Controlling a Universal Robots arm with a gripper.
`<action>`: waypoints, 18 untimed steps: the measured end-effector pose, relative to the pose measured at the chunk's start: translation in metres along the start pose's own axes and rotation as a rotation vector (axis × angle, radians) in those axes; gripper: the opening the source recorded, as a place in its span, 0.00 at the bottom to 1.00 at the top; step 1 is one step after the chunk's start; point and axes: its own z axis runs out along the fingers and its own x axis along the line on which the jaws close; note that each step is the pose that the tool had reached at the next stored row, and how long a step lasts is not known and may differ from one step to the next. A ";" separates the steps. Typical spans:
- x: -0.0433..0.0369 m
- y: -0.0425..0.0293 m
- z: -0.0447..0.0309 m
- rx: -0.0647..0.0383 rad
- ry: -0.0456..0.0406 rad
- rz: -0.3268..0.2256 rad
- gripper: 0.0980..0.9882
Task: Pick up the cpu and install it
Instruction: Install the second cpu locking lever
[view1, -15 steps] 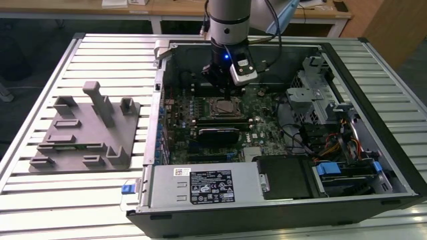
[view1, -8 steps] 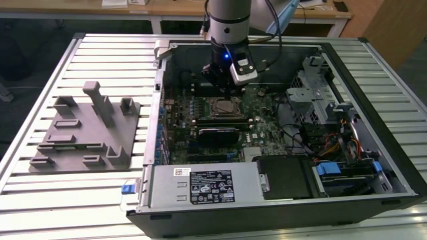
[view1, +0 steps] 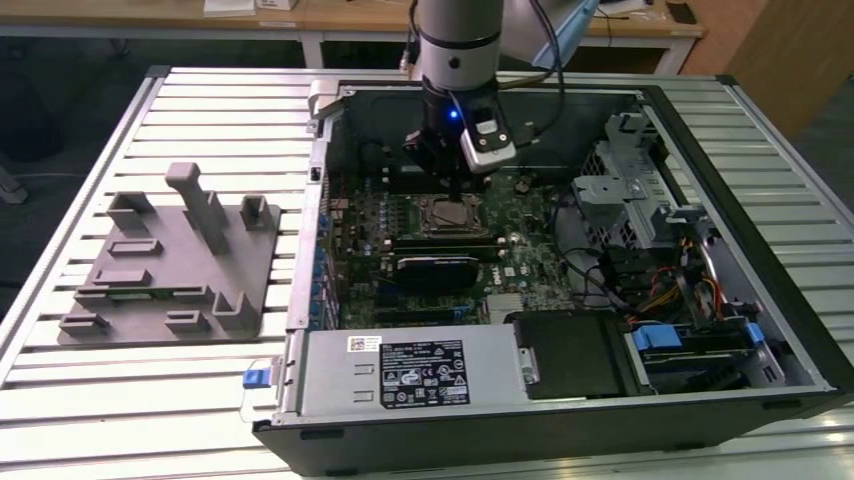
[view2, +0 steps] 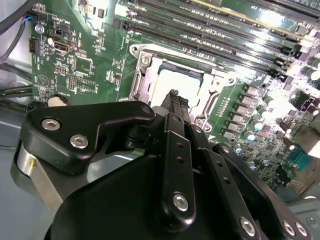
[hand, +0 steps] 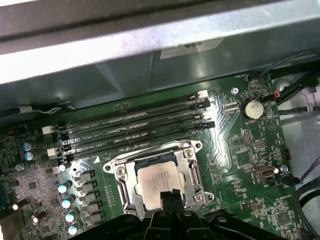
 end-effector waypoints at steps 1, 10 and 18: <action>-0.0004 -0.0013 0.0000 0.000 0.0000 0.000 0.01; -0.0060 -0.0215 0.0002 0.000 0.0011 0.000 0.01; -0.0091 -0.0338 0.0025 0.000 0.0026 -0.007 0.01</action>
